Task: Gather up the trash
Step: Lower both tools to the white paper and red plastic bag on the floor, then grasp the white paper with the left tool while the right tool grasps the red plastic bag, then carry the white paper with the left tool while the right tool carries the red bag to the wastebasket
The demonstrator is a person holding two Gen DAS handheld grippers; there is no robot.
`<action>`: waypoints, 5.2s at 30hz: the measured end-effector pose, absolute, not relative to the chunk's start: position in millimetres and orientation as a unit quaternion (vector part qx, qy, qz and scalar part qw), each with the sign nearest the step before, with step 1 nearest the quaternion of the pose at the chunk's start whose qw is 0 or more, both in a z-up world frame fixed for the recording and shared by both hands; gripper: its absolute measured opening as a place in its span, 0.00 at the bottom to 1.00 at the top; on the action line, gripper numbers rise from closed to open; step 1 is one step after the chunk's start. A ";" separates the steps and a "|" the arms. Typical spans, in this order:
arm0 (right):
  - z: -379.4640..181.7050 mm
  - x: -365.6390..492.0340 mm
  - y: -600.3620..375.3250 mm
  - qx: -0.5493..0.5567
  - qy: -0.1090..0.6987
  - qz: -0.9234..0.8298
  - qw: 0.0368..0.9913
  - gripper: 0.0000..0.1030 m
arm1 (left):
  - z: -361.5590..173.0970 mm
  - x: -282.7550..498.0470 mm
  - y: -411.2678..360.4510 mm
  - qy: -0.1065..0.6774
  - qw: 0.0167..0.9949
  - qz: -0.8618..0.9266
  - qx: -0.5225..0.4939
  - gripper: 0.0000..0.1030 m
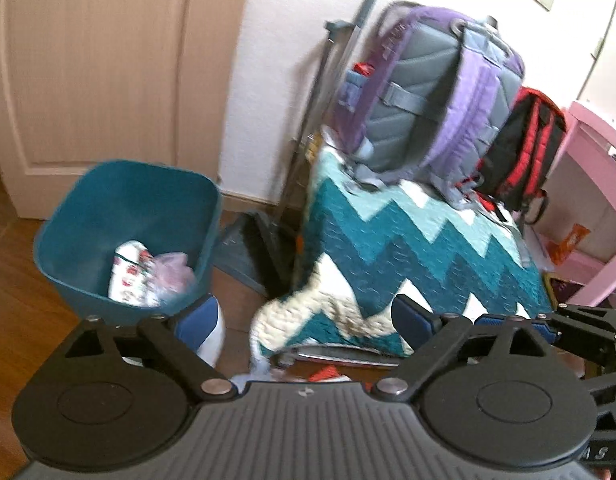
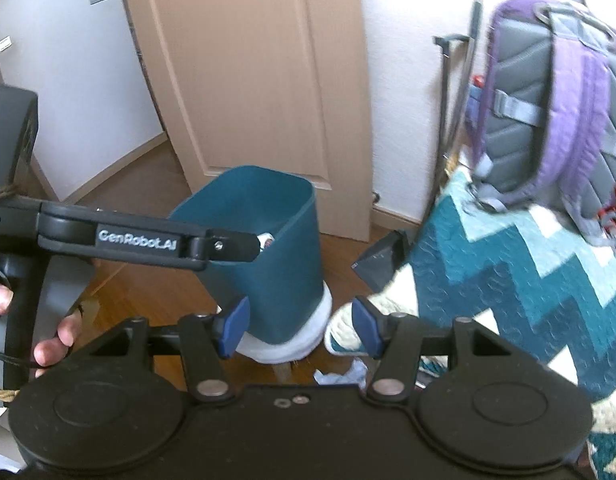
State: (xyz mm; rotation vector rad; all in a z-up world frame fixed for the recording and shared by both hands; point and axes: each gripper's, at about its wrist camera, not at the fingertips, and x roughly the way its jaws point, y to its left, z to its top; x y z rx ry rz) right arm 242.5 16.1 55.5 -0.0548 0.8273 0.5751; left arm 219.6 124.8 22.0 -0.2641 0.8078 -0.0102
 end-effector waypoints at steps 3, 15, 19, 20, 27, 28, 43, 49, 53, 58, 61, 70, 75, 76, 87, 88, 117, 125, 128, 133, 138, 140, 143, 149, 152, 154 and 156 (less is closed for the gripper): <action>42.0 236.5 -10.8 -0.010 0.408 0.263 0.874 0.55 | 4.7 222.8 107.3 0.408 0.903 -0.006 -0.132 0.92; -83.3 238.2 -111.0 0.029 0.507 0.182 0.842 0.55 | -114.9 248.5 37.1 0.502 0.858 -0.007 -0.109 0.96; -132.7 248.3 -134.0 0.060 0.546 0.152 0.822 0.55 | -164.8 261.7 21.2 0.554 0.824 0.000 -0.119 0.96; -143.5 251.9 -138.2 0.070 0.554 0.145 0.817 0.55 | -179.2 265.6 17.0 0.566 0.815 0.003 -0.119 0.96; -232.2 281.4 -160.1 0.105 0.613 0.094 0.777 0.55 | -268.7 293.5 -0.2 0.623 0.777 0.030 -0.080 0.96; -243.0 285.0 -163.5 0.111 0.619 0.085 0.773 0.55 | -280.7 297.1 -1.8 0.630 0.773 0.033 -0.071 0.96; -380.4 328.4 -192.1 0.182 0.675 0.017 0.715 0.55 | -429.4 315.8 -13.3 0.723 0.687 0.038 -0.060 0.96; -414.1 338.7 -196.8 0.216 0.667 0.007 0.713 0.55 | -461.5 320.6 -22.0 0.722 0.690 0.037 -0.050 0.96; -437.5 344.5 -199.8 0.230 0.668 -0.003 0.708 0.55 | -485.2 323.1 -21.2 0.732 0.678 0.035 -0.058 0.95; -458.8 352.0 -199.3 0.237 0.669 -0.016 0.705 0.55 | -508.1 322.2 -17.5 0.747 0.661 0.022 -0.073 0.73; -466.6 355.1 -197.6 0.234 0.669 -0.021 0.705 0.54 | -513.2 322.8 -15.7 0.747 0.658 0.016 -0.089 0.66; -470.1 355.9 -195.1 0.208 0.669 -0.032 0.713 0.31 | -512.0 324.4 -7.5 0.748 0.650 0.009 -0.136 0.46; -461.0 355.4 -194.5 0.199 0.664 -0.027 0.720 0.20 | -505.2 325.4 -5.2 0.749 0.645 0.010 -0.148 0.26; -459.3 355.2 -193.1 0.196 0.663 -0.025 0.722 0.18 | -504.2 325.7 -5.6 0.750 0.644 0.010 -0.147 0.23; -413.0 349.3 -183.3 0.156 0.649 -0.017 0.744 0.08 | -470.0 329.3 -10.6 0.750 0.650 0.018 -0.123 0.06; -406.3 346.9 -181.9 0.158 0.646 -0.020 0.746 0.08 | -463.6 329.3 -10.9 0.749 0.651 0.018 -0.122 0.06; -87.4 201.0 -112.8 0.065 0.494 0.138 0.856 0.07 | -138.0 212.8 28.8 0.557 0.816 -0.007 -0.153 0.06; -5.8 188.0 -64.5 0.008 0.420 0.203 0.884 0.07 | -55.6 195.0 64.5 0.470 0.865 -0.006 -0.173 0.06; 20.2 184.4 -43.2 -0.005 0.393 0.225 0.892 0.07 | -28.4 190.2 81.0 0.440 0.880 -0.002 -0.181 0.06; 49.9 192.4 -5.3 -0.024 0.359 0.250 0.899 0.07 | 10.4 186.2 113.9 0.398 0.898 0.010 -0.189 0.06; 70.8 206.3 35.2 -0.045 0.333 0.273 0.901 0.07 | 43.1 188.8 149.9 0.365 0.912 0.027 -0.186 0.06; 77.8 214.1 54.3 -0.056 0.326 0.282 0.901 0.07 | 54.8 191.7 165.3 0.352 0.918 0.035 -0.181 0.06; 87.9 227.3 83.0 -0.066 0.316 0.292 0.900 0.07 | 69.4 196.0 188.2 0.336 0.925 0.049 -0.172 0.06; 96.8 261.0 141.5 -0.087 0.296 0.302 0.902 0.07 | 84.5 213.6 232.2 0.320 0.932 0.082 -0.149 0.06; 89.9 279.9 168.9 -0.100 0.296 0.303 0.900 0.07 | 82.5 226.4 254.8 0.321 0.931 0.100 -0.142 0.06; 80.7 295.3 186.5 -0.112 0.299 0.302 0.898 0.07 | 75.5 236.0 270.3 0.326 0.928 0.110 -0.142 0.06; 71.3 310.9 200.6 -0.114 0.302 0.304 0.897 0.07 | 66.6 246.0 283.6 0.332 0.924 0.118 -0.148 0.06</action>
